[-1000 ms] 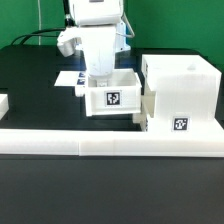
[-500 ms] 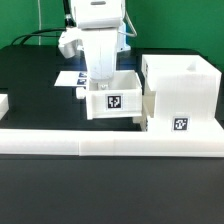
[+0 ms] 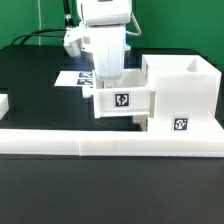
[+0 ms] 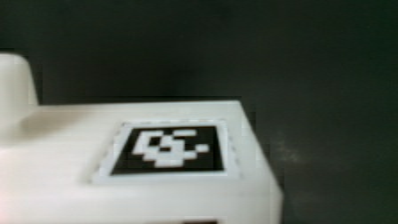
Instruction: Assemble drawer
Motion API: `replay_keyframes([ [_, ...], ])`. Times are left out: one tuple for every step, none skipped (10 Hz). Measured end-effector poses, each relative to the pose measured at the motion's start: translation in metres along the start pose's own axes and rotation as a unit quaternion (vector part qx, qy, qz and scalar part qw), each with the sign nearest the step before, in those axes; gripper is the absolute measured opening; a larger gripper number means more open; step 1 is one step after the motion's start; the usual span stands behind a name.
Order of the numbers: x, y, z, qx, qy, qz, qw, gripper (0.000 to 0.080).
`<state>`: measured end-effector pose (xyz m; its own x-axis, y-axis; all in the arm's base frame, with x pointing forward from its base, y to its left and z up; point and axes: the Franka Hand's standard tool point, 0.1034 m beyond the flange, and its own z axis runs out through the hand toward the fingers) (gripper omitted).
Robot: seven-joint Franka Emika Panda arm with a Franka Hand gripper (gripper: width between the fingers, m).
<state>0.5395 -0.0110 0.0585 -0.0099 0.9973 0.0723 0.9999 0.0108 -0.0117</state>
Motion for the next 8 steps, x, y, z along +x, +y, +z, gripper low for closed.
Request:
replay_keyframes([
  [-0.0003,-0.0006,0.0005,0.001,0.000,0.000,1.000,0.0044],
  [0.0000,-0.0008,0.0009,0.001,0.000,0.000,1.000,0.0044],
  [0.0024,-0.0009,0.0028,0.002,0.001,0.002,1.000,0.0044],
  [0.0046,0.0011,0.0043,0.003,0.002,0.001,1.000,0.0044],
  [0.0062,0.0041,0.0055,0.002,0.003,0.000,1.000,0.0044],
  [0.0068,0.0044,0.0063,0.002,0.003,0.000,1.000,0.0044],
  [0.0070,0.0043,0.0075,0.002,0.003,0.001,1.000,0.0044],
  [0.0075,0.0042,0.0083,0.002,0.004,0.003,1.000,0.0044],
])
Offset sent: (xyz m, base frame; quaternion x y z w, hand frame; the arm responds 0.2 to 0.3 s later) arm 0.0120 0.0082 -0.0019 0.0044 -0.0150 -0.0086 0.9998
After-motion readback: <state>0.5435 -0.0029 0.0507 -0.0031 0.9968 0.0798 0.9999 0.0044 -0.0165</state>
